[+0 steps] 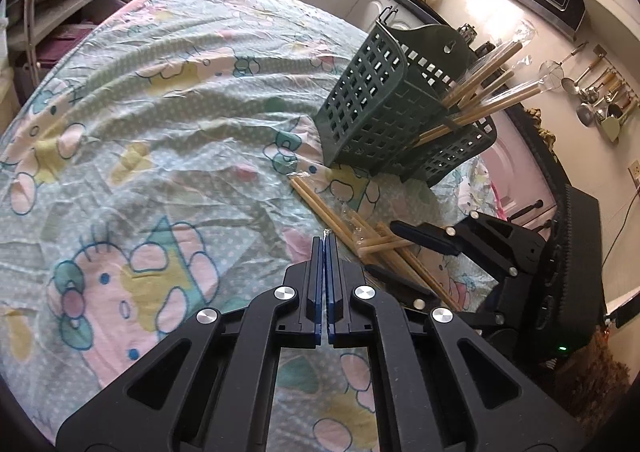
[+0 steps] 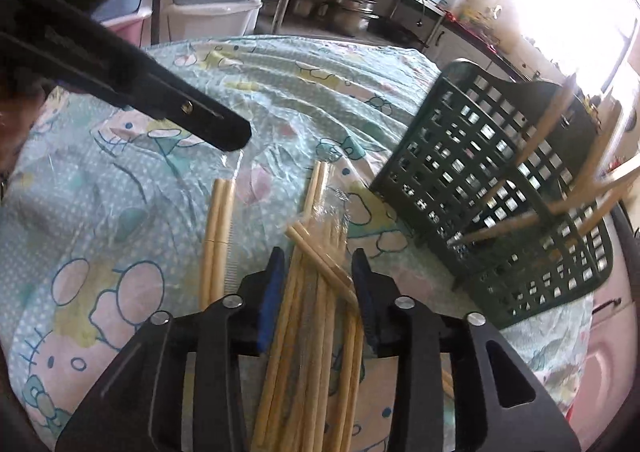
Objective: Organize utensils
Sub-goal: 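Lift the held chopsticks with both tools and carry them over the basket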
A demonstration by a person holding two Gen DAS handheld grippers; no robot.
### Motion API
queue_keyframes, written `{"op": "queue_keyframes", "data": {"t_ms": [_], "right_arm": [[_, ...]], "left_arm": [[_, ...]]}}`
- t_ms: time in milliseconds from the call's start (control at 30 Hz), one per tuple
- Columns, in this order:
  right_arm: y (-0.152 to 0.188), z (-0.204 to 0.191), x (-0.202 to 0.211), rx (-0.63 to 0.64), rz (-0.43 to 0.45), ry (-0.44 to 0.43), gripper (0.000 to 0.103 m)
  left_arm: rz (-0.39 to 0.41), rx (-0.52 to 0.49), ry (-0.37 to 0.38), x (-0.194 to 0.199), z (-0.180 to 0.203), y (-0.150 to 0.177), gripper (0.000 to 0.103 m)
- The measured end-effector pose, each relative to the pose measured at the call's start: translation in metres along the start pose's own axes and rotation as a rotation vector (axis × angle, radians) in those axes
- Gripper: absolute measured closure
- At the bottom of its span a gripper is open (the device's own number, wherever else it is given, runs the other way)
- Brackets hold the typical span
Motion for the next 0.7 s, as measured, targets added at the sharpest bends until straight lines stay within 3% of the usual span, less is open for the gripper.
{"op": "queue_keyframes", "data": {"t_ms": [233,267,300,700], "right_arm": [[-0.015,-0.009,-0.015,0.054,-0.006,0.029,0.072],[-0.018,-0.007,-0.016,0.052,0.001,0.033,0.085],[-0.021,-0.007,-0.016,0.046,0.006,0.03,0.091],[-0.041,0.05,0.03,-0.188,0.138,-0.018,0.093]], "left_arm": [[0.023,0.012,-0.004,0.012,-0.008,-0.002,0.103],[0.027,0.014,-0.001,0.014,-0.008,-0.003,0.103],[0.03,0.014,0.001,0.015,-0.008,-0.004,0.103],[0.095,-0.031,0.056,0.03,0.028,-0.032,0.103]]}}
Point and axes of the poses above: each gripper's, at about its wrist camera, not at the fingertips, and x roughly against the way its jaws point, z to its right, y to its underside, the point moved 9 cm from there along -x, roughly the way its jaws point, and after that the axes turned 2 degrees about y, right-handed, at the moved point
